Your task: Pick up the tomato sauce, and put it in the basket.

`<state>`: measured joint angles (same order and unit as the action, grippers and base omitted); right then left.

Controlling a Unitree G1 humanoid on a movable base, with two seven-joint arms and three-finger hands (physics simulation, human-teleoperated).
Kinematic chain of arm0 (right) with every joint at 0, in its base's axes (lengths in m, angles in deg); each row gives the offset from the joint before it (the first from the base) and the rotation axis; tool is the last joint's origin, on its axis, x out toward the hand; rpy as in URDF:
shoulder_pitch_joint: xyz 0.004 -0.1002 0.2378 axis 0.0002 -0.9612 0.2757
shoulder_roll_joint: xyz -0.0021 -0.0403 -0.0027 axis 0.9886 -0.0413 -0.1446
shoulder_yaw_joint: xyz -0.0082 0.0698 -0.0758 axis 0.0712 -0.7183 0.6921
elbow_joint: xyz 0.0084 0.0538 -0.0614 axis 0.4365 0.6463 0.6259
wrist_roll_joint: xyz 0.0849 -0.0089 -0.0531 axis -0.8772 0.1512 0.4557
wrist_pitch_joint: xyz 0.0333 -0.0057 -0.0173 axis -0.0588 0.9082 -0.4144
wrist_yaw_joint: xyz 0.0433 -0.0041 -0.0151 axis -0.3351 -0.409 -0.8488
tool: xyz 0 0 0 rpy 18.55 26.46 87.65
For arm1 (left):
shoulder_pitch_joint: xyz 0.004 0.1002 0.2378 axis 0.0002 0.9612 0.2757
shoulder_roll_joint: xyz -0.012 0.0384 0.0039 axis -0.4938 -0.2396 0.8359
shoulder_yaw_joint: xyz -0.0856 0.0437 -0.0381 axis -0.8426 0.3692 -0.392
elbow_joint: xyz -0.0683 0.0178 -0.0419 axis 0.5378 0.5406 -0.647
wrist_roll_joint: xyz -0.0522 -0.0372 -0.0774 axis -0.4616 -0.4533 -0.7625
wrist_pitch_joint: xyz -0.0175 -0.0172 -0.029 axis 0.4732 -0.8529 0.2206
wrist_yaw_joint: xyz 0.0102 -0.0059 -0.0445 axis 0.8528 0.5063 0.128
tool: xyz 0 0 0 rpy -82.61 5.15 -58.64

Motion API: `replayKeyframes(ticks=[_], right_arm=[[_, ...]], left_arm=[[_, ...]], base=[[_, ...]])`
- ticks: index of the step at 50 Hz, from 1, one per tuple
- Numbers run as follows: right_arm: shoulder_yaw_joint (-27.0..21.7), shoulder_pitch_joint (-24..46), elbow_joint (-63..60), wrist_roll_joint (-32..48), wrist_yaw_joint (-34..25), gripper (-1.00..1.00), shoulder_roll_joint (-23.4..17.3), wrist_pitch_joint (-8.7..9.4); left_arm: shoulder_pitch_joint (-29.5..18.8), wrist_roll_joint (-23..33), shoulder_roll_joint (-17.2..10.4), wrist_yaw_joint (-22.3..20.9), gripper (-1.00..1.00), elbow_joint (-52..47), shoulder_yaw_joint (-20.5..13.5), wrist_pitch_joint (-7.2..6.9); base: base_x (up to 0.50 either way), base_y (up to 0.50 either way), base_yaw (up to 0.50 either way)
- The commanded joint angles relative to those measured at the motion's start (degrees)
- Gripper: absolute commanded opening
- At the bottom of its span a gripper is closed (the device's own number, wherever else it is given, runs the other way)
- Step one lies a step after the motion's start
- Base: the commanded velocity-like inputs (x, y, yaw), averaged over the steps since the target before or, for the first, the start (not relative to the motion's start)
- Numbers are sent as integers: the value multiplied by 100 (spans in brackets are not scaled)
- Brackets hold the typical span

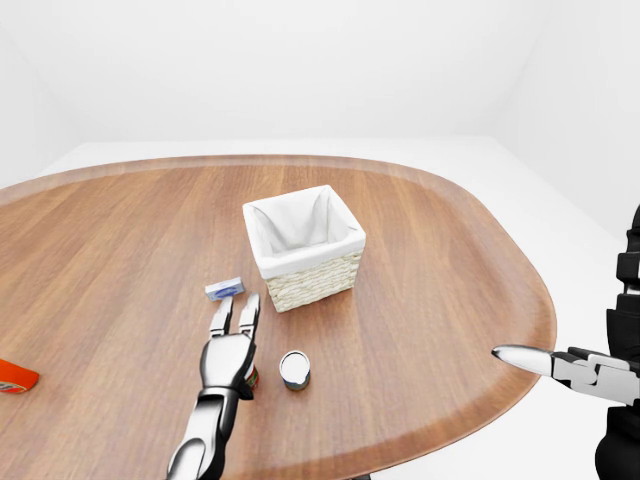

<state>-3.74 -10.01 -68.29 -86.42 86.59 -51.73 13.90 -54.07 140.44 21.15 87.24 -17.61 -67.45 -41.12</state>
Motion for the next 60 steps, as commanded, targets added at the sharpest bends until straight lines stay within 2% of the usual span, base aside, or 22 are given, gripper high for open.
replayKeyframes(ticks=[1,18,35,51,56,60], right_arm=[[18,-17,0,-6,27,100,-19,0],[-24,4,0,28,-60,100,55,0],[-30,35,0,11,-36,100,17,0],[-17,36,0,20,-22,100,19,0],[-47,16,0,-8,-32,100,20,0],[-41,38,0,29,-60,100,48,0]], left_arm=[[-238,165,-71,410,100,666,189,0],[-347,221,-128,522,100,1119,291,0],[-206,308,-161,280,100,1088,312,0],[-375,429,-208,437,100,1536,330,0],[-507,420,-230,489,100,1833,293,0],[-975,261,-339,710,100,2634,142,-6]], base=[[0,0,0],[0,0,0],[0,0,0],[0,0,0],[0,0,0],[0,0,0]])
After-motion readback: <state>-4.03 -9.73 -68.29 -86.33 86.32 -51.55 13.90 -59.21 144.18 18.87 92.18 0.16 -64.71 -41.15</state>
